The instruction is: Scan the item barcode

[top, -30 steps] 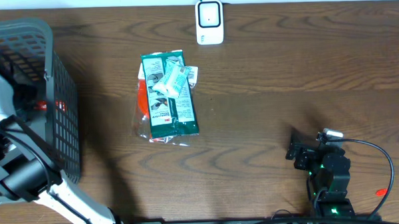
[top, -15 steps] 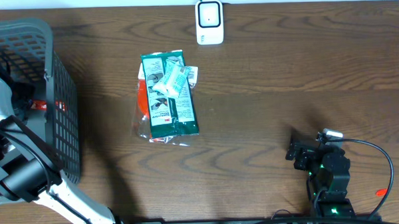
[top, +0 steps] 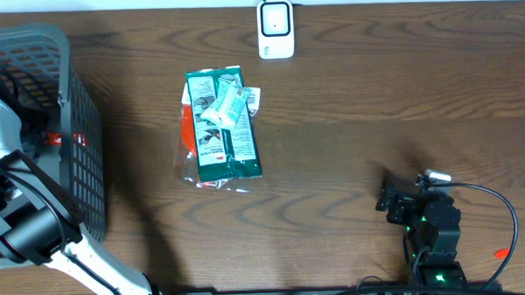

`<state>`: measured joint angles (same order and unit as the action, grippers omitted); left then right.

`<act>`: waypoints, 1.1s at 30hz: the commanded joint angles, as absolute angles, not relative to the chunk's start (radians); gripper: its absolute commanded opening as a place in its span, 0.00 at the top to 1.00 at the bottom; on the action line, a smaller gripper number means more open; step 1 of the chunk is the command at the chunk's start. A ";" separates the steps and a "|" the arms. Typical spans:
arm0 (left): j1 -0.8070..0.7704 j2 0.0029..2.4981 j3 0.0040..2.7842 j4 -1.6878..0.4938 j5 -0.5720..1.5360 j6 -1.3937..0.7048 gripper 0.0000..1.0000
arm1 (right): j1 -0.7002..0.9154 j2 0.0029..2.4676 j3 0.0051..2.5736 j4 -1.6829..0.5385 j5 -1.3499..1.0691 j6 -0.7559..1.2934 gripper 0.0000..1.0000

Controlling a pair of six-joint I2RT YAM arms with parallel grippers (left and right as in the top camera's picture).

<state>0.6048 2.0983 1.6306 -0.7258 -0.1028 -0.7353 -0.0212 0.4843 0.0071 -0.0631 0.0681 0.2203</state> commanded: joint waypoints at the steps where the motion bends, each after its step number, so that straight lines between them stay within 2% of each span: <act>1: 0.603 2.141 1.619 -0.725 -0.105 -0.726 0.32 | -0.019 0.485 0.006 -0.065 0.078 0.231 0.01; 13: 0.603 2.211 1.619 -0.723 -0.101 -0.726 0.32 | -0.019 0.485 0.006 -0.068 0.078 0.231 0.01; 23: 0.593 2.210 1.620 -0.645 0.018 -0.726 0.32 | -0.019 0.511 0.006 -0.063 0.088 0.231 0.01; 24: 0.591 2.210 1.620 -0.642 0.018 -0.726 0.36 | -0.019 0.511 0.006 -0.064 0.090 0.231 0.01; 27: 0.580 2.210 1.620 -0.637 0.015 -0.726 0.63 | -0.019 0.511 0.006 -0.064 0.090 0.231 0.01; 28: 0.577 2.210 1.620 -0.637 0.015 -0.726 0.69 | -0.019 0.511 0.006 -0.064 0.090 0.231 0.01; 33: 0.570 2.210 1.620 -0.638 0.015 -0.726 0.73 | -0.019 0.511 0.006 -0.063 0.101 0.232 0.01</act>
